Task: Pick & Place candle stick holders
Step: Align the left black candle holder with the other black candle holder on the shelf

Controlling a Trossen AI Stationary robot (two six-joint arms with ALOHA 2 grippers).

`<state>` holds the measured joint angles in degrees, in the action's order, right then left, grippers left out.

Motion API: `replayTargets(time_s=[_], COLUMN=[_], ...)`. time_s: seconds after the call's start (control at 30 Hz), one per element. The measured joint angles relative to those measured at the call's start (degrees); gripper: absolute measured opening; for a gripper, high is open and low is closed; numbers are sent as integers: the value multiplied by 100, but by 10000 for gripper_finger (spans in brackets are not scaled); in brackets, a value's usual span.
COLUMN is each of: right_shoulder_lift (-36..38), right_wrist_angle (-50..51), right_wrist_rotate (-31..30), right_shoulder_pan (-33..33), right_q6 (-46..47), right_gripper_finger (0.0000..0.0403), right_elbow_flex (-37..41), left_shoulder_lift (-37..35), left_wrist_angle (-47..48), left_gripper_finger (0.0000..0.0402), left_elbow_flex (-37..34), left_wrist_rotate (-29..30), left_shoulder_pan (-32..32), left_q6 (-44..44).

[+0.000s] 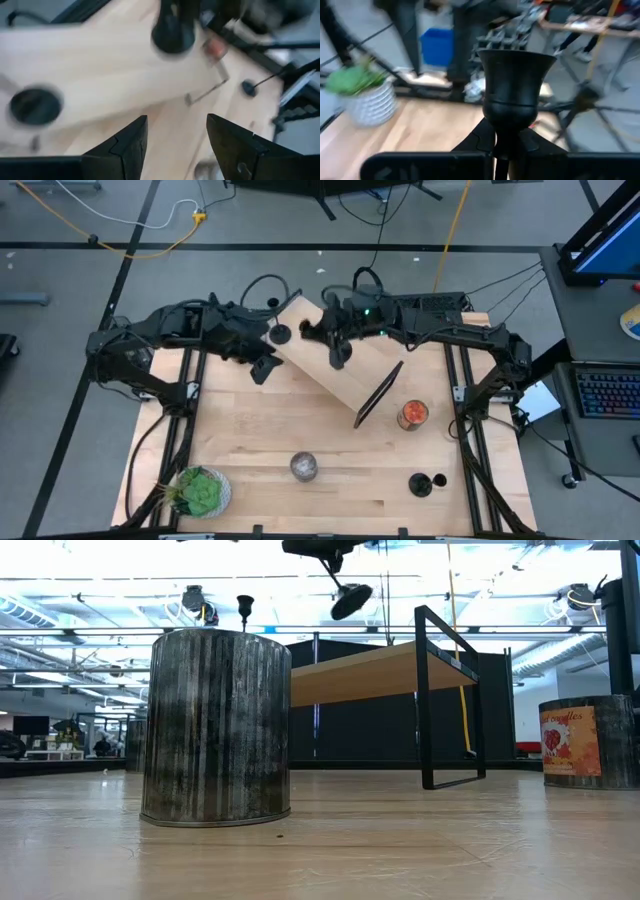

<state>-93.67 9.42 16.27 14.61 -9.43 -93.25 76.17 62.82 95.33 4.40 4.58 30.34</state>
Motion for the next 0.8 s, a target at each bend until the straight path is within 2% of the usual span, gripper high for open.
replayTargets(time_s=[0.27,0.5,0.63,0.8], right_shoulder_lift=[-10,-345,-688,-1047], right_wrist_angle=[-1367,-3152,-3789,-4382], right_wrist_rotate=[27,39,46,29], right_shoulder_pan=[560,932,1043,1117], right_q6=[166,905,1200,1346], right_gripper_finger=[11,11,11,11], right_elbow_flex=[122,571,616,616], left_shoulder_lift=[-92,-133,-402,-836], left_wrist_angle=[777,1247,1366,1329], left_gripper_finger=[209,209,209,209], left_elbow_flex=[5,-65,-390,-1075], left_wrist_rotate=[805,2160,2856,3195], left_shoulder_pan=[-455,-951,-1191,-1428], left_q6=[483,1107,1701,2388])
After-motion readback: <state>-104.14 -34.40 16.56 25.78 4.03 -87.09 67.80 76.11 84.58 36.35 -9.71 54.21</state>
